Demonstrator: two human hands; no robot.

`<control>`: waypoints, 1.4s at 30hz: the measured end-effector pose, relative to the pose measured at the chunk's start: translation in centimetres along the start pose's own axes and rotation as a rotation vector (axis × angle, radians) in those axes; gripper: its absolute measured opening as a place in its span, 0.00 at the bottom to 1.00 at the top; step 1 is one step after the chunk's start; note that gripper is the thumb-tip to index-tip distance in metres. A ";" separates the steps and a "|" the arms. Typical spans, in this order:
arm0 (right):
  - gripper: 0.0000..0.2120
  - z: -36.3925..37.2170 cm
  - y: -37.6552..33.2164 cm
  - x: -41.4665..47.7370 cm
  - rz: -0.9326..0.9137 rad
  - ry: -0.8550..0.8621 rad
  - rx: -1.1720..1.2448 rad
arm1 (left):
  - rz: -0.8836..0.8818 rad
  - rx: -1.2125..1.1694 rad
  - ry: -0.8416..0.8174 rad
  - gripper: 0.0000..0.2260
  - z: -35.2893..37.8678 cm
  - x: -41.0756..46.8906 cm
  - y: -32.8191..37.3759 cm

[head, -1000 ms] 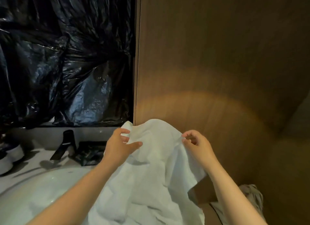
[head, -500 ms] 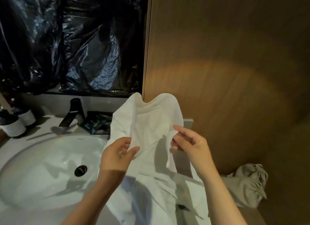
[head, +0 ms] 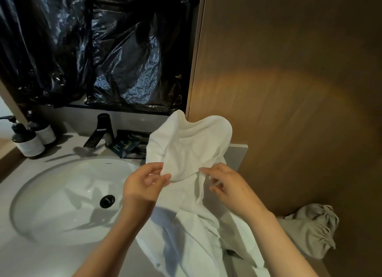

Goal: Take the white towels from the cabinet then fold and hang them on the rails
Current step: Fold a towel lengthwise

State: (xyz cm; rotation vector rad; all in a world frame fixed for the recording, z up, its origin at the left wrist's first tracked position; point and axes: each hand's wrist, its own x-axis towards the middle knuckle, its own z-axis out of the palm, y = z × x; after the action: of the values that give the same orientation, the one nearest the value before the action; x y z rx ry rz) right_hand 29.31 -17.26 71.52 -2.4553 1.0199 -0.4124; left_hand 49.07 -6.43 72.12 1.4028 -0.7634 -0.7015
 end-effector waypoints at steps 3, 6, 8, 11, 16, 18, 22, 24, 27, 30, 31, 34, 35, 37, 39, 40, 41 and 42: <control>0.23 -0.3 -0.1 0.2 -0.040 -0.017 -0.135 | -0.016 -0.024 0.006 0.10 0.0 0.1 0.2; 0.19 -0.3 -0.2 0.4 -0.074 -0.036 -0.190 | -0.038 -0.070 0.019 0.09 0.0 0.1 0.2; 0.14 -0.2 -0.3 0.8 -0.077 -0.054 -0.218 | -0.041 -0.076 0.017 0.09 0.0 0.1 0.3; 0.05 -0.4 -0.2 1.2 -0.069 -0.029 -0.231 | -0.039 -0.075 0.010 0.08 -0.1 0.0 0.5; 0.05 -1.4 -0.2 0.8 -0.086 0.057 -0.188 | -0.014 -0.054 0.024 0.07 -0.4 0.0 1.0; 0.06 -2.1 -1.1 0.4 -0.101 0.133 -0.193 | 0.004 -0.040 0.027 0.08 -0.3 0.0 1.4; 0.08 -3.9 -3.5 -0.4 -0.120 0.267 -0.063 | 0.050 0.005 0.005 0.08 0.2 0.3 2.9; 0.08 -4.6 -4.3 -0.3 -0.106 0.251 0.111 | 0.058 -0.009 -0.038 0.06 0.6 0.3 3.8; 0.07 -5.4 -5.6 0.0 -0.056 0.222 0.258 | 0.097 -0.003 -0.116 0.07 0.9 0.0 4.9; 0.07 -6.3 -6.4 0.1 0.011 0.138 0.457 | 0.142 0.006 -0.135 0.08 0.7 -0.1 5.6; 0.07 -6.5 -6.5 0.1 0.016 0.128 0.506 | 0.147 0.002 -0.123 0.08 0.5 -0.1 5.7; 0.02 -6.8 -7.1 0.4 -0.023 0.196 0.563 | 0.129 -0.053 -0.099 0.06 0.2 0.1 5.7; 0.03 -6.8 -7.5 0.5 -0.033 0.217 0.581 | 0.126 -0.069 -0.103 0.05 0.2 0.1 5.9; 0.04 -6.7 -8.2 0.8 -0.057 0.226 0.606 | 0.133 -0.070 -0.125 0.05 0.3 0.0 6.1; 0.04 -6.5 -8.8 1.1 -0.070 0.228 0.595 | 0.148 -0.066 -0.153 0.06 0.4 -0.1 6.4; 0.04 -6.4 -8.9 1.3 -0.070 0.237 0.589 | 0.153 -0.073 -0.159 0.06 0.4 -0.1 6.5; 0.05 -6.3 -8.9 1.4 -0.064 0.246 0.593 | 0.156 -0.084 -0.162 0.06 0.4 -0.1 6.5; 0.04 -6.1 -8.8 1.5 -0.057 0.255 0.597 | 0.156 -0.092 -0.163 0.06 0.3 0.0 6.6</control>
State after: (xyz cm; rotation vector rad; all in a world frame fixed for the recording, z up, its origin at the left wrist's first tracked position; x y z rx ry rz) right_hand 32.92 -14.59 81.39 -1.9243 0.7746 -0.9204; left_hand 48.67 -6.24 78.71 1.1990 -0.9458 -0.7257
